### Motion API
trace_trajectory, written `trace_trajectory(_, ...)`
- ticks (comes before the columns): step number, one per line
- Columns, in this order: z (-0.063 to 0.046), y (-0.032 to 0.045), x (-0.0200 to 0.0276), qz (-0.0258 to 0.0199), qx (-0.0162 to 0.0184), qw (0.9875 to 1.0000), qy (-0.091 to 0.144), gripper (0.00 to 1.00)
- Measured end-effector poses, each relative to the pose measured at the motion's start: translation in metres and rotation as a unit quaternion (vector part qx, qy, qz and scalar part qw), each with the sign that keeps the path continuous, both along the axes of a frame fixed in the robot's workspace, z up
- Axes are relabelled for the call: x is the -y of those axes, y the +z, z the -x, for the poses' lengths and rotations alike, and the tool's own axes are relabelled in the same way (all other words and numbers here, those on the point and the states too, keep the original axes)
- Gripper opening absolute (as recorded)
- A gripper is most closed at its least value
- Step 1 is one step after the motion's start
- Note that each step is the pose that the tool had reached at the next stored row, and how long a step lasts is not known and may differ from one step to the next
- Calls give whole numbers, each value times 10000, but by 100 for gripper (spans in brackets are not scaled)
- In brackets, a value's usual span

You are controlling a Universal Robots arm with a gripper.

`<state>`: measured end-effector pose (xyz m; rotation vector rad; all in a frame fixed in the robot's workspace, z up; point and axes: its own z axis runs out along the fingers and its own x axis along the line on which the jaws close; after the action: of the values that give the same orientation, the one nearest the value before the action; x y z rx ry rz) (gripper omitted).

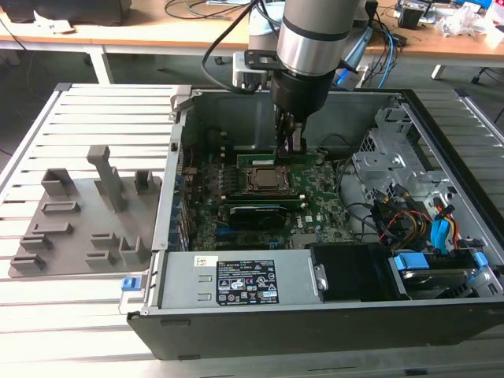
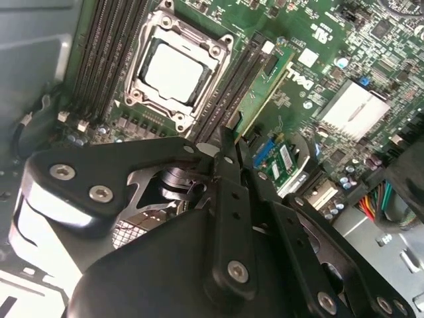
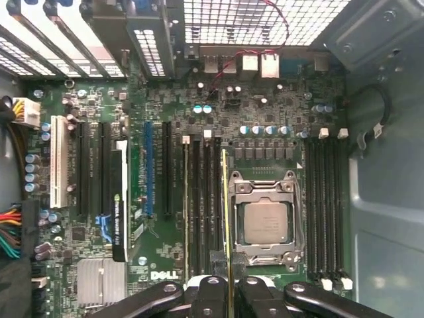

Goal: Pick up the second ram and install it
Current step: 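Insert the second ram into the second slot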

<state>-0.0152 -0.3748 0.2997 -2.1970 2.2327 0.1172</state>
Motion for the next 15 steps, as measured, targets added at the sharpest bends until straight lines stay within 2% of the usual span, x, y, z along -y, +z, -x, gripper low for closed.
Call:
trace_trajectory(5, 1, -42, -2, 1, -1, 10000, 0, 14)
trace_trajectory(9, 1, -140, -3, 1, -2, 10000, 0, 14)
trace_trajectory(15, 19, -230, -3, 1, -2, 10000, 0, 14)
